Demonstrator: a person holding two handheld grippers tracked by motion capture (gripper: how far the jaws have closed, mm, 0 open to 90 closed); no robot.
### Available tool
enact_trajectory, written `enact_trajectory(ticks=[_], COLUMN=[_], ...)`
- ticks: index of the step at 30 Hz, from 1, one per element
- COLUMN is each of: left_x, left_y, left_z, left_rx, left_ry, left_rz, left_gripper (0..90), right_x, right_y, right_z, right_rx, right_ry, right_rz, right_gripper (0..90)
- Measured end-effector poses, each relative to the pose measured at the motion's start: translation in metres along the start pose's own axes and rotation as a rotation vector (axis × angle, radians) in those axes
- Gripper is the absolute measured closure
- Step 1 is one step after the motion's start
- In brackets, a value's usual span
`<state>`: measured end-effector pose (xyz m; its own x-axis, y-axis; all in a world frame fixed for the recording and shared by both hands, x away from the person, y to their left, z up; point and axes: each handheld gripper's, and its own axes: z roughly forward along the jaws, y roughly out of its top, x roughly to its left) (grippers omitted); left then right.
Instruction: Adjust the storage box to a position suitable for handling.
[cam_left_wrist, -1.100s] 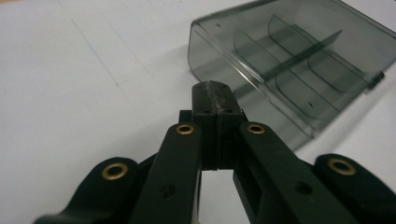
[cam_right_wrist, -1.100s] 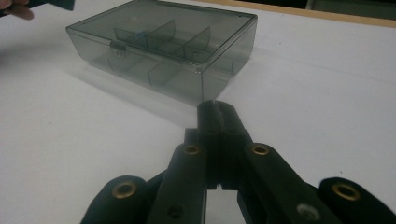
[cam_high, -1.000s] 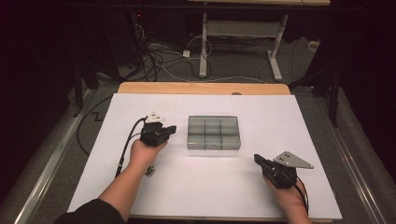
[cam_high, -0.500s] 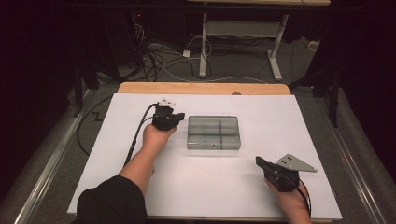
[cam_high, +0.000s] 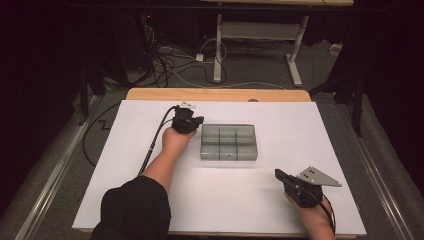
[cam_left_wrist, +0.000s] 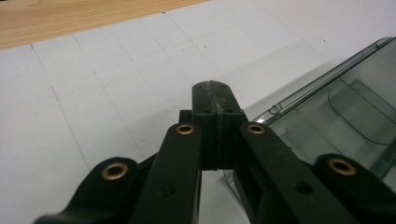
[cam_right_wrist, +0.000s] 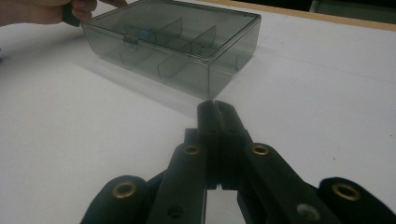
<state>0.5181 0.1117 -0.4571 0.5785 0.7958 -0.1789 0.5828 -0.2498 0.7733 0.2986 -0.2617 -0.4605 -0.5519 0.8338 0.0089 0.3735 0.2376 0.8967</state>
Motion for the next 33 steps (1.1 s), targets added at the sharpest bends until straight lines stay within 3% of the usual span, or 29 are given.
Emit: enact_trajectory(ticks=[8,10,11,14,19,20,21,22,23,30,33], left_x=[-0.004,-0.003,-0.003,-0.01,-0.038,-0.038,-0.05,-0.05,-0.059,-0.081,-0.091], left_y=[-0.002,-0.004,-0.005,-0.01,-0.032,-0.032,-0.042,-0.042,-0.051,-0.075,-0.088], left_z=[0.006,0.006,0.005,-0.002,-0.027,-0.027,-0.034,-0.034,-0.043,-0.067,-0.078], left_rx=[0.0,-0.007,-0.007,0.007,0.031,0.031,0.014,0.014,0.018,0.029,0.023], left_ry=[-0.015,-0.03,-0.03,-0.025,-0.025,-0.025,-0.036,-0.036,-0.045,-0.071,-0.08], left_rz=[0.012,-0.029,-0.031,-0.006,0.053,0.053,0.042,0.042,0.059,0.084,0.097], left_gripper=[87.6,87.7,87.7,87.7,87.7,87.7,87.7,87.7,87.7,87.7,87.7], right_x=[-0.002,-0.001,-0.001,-0.001,-0.006,-0.006,-0.005,-0.005,-0.005,-0.008,-0.019], right_y=[-0.001,-0.002,-0.002,-0.002,-0.003,-0.003,-0.002,-0.002,-0.002,0.001,0.007], right_z=[-0.002,-0.001,-0.001,-0.001,-0.002,-0.002,-0.002,-0.002,-0.001,0.005,0.017], right_rx=[0.004,0.01,0.01,0.011,0.012,0.012,0.012,0.012,0.011,0.015,0.027], right_ry=[0.0,0.001,0.002,0.004,-0.008,-0.008,-0.008,-0.008,-0.007,-0.013,-0.038], right_rz=[0.006,0.012,0.011,0.01,0.031,0.031,0.025,0.025,0.026,0.031,0.048], right_gripper=[90.0,90.0,90.0,90.0,90.0,90.0,90.0,90.0,90.0,90.0,90.0])
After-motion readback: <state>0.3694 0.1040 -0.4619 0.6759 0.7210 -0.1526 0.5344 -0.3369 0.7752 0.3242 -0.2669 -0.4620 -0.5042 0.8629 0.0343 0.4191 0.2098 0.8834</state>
